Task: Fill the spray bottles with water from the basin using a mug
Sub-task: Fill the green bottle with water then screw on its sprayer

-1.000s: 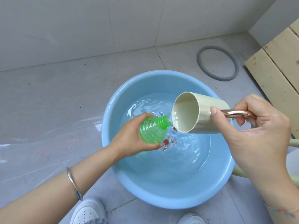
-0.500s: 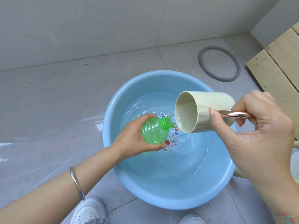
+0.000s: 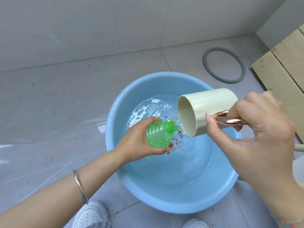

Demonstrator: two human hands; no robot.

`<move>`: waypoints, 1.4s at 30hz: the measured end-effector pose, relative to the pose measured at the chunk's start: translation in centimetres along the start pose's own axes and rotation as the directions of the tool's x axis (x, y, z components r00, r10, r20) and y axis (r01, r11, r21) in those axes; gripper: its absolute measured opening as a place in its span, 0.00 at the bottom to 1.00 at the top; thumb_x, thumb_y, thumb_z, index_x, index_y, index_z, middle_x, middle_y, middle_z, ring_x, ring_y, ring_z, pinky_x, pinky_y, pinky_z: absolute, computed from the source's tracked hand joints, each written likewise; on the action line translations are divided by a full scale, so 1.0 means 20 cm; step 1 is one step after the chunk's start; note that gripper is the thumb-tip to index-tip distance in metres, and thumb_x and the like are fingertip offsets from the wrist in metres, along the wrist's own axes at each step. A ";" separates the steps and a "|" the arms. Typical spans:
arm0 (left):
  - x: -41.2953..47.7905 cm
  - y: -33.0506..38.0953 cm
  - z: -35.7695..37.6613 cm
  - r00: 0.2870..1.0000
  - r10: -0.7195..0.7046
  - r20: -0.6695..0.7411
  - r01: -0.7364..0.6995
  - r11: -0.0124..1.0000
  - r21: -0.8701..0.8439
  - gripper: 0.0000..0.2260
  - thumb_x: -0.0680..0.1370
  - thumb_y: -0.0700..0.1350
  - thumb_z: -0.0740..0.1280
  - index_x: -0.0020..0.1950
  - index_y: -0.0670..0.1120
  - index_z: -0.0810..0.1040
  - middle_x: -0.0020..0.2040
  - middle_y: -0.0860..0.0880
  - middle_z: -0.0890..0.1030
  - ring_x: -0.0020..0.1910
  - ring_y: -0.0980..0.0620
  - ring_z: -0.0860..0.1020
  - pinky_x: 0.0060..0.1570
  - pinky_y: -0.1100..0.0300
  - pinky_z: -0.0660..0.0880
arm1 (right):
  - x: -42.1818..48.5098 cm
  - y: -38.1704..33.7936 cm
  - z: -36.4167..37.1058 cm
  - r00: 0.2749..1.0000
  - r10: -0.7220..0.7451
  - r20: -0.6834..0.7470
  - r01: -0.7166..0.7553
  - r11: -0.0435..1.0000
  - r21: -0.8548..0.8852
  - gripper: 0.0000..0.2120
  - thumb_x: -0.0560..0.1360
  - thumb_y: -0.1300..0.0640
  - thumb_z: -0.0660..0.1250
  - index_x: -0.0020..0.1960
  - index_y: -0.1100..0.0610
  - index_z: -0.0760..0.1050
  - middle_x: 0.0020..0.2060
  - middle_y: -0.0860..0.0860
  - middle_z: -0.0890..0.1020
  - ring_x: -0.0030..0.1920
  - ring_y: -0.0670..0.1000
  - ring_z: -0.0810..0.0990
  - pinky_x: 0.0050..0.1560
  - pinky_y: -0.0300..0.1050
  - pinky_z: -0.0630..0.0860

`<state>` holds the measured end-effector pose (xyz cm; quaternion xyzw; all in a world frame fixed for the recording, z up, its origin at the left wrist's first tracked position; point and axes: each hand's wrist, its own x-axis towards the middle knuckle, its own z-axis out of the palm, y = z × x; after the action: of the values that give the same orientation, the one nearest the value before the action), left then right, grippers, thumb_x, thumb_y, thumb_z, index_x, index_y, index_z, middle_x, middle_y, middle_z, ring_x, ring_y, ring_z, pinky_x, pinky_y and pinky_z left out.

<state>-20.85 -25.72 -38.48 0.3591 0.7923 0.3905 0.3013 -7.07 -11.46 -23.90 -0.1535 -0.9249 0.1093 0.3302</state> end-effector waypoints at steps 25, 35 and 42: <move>-0.01 -0.01 0.00 0.997 -0.040 -0.069 0.032 0.993 -0.113 0.31 0.61 0.58 0.82 0.60 0.59 0.73 0.55 0.64 0.78 0.57 0.65 0.75 0.56 0.70 0.69 | -0.16 0.29 0.20 0.861 0.477 0.177 -0.502 0.854 0.136 0.20 0.69 0.57 0.74 0.30 0.58 0.62 0.27 0.50 0.67 0.34 0.50 0.68 0.34 0.39 0.61; -0.01 -0.02 0.00 0.994 -0.068 -0.086 0.058 0.993 -0.105 0.31 0.62 0.57 0.82 0.60 0.61 0.72 0.55 0.65 0.78 0.56 0.66 0.75 0.52 0.77 0.66 | -0.37 0.42 0.42 0.841 0.362 0.402 -0.342 0.932 -0.122 0.21 0.66 0.63 0.75 0.31 0.53 0.62 0.27 0.46 0.64 0.33 0.54 0.65 0.37 0.46 0.52; -0.01 -0.02 0.00 0.994 -0.060 -0.091 0.050 0.993 -0.104 0.32 0.61 0.58 0.82 0.62 0.58 0.73 0.56 0.63 0.78 0.57 0.64 0.75 0.54 0.74 0.67 | -0.42 0.39 0.49 0.825 0.333 0.456 -0.326 0.941 -0.096 0.24 0.66 0.62 0.75 0.31 0.50 0.59 0.27 0.45 0.64 0.33 0.52 0.65 0.38 0.45 0.53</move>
<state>-20.82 -26.06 -38.68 0.3028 0.7943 0.4380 0.2924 -5.48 -8.17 -38.50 -0.2821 -0.9372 0.1916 0.0734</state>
